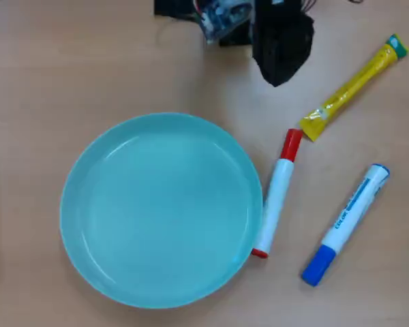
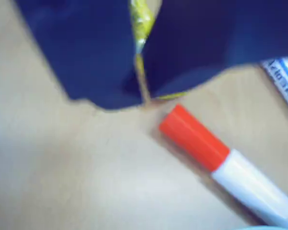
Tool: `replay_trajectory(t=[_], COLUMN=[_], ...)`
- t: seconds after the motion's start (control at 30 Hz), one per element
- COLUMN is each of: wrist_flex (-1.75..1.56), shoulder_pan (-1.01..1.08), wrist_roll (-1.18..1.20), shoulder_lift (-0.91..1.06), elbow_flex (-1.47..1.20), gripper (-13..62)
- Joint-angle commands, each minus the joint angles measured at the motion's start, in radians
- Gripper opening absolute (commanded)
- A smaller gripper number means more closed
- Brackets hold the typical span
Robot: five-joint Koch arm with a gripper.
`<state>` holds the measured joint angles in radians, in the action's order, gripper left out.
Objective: Pick up the blue pen, then put it in the green bowl
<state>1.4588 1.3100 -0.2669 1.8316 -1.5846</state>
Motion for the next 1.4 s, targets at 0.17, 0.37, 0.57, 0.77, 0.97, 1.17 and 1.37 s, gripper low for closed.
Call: replay_trajectory(t=[0.17,0.37,0.57,0.77,0.97,1.17,1.37], wrist_flex=[0.252,0.268,0.259,0.232,0.178,0.117,0.11], shoulder_pan=[-0.046,-0.103,-0.169,-0.192,-0.19,-0.19,-0.189], wrist_roll=[-0.008,-0.008,-0.055,-0.189,-0.227,-0.261,-0.261], shoulder_lift=[-0.229,-0.391,-0.594,-0.752,-0.845,-0.919,-0.966], elbow_flex=[0.472,0.75,1.042,1.206,1.209,1.209,1.207], gripper=[1.5,1.5,1.8,2.8,14.4,18.2,31.6])
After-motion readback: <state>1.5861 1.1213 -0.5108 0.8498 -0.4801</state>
